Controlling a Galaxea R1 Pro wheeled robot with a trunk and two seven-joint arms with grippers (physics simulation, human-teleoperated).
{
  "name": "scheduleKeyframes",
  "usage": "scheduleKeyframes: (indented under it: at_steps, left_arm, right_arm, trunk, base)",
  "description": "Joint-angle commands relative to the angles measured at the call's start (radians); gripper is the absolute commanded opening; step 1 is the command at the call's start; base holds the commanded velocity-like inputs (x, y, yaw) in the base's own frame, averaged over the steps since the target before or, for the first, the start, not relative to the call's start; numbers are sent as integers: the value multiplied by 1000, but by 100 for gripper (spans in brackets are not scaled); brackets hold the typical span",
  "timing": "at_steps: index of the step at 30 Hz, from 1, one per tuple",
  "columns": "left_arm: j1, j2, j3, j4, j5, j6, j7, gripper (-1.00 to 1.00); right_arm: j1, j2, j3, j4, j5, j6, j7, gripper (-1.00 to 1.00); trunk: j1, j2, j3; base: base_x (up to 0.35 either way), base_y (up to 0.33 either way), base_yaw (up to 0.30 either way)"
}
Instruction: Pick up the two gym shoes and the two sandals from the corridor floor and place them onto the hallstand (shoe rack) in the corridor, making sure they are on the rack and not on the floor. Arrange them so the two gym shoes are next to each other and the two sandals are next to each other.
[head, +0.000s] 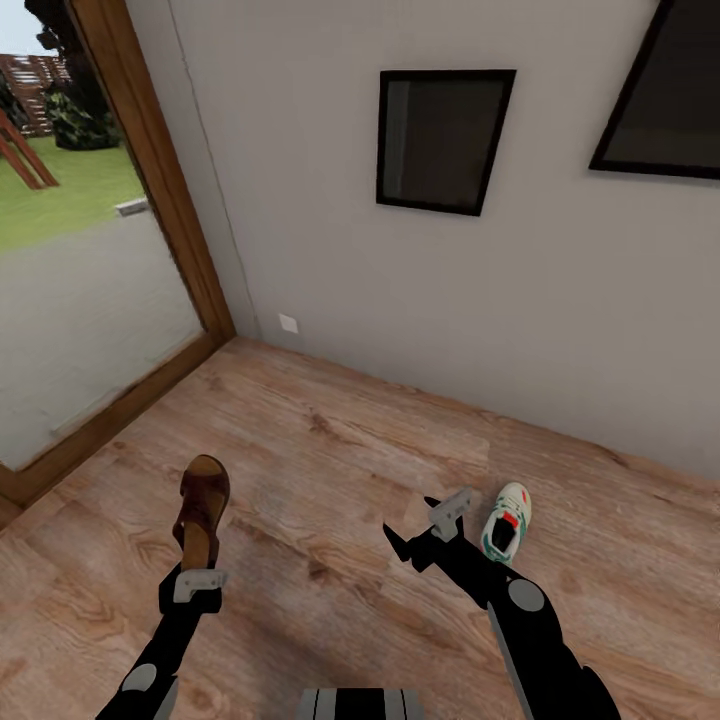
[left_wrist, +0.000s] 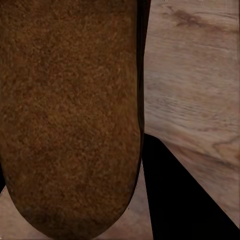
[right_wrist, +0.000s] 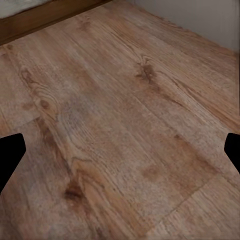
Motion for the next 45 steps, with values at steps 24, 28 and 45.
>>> scheduleKeyframes:
  at_steps: [24, 28, 45]
  left_arm:
    - [0, 0, 7, 0, -13, -5, -5, -100]
    - [0, 0, 7, 0, -13, -5, -5, -100]
    - [1, 1, 6, 0, -13, -5, -5, -100]
  right_arm:
    - [-1, 1, -1, -2, 6, 5, 6, 100]
    - [-1, 0, -1, -3, 5, 5, 7, 100]
    - [-1, 4, -157, -30, 2, 5, 7, 100]
  trunk:
    - [0, 0, 10]
    - [0, 0, 10]
    - [0, 0, 15]
  base:
    - [12, 75, -234]
    - [0, 0, -18]
    - [1, 0, -52]
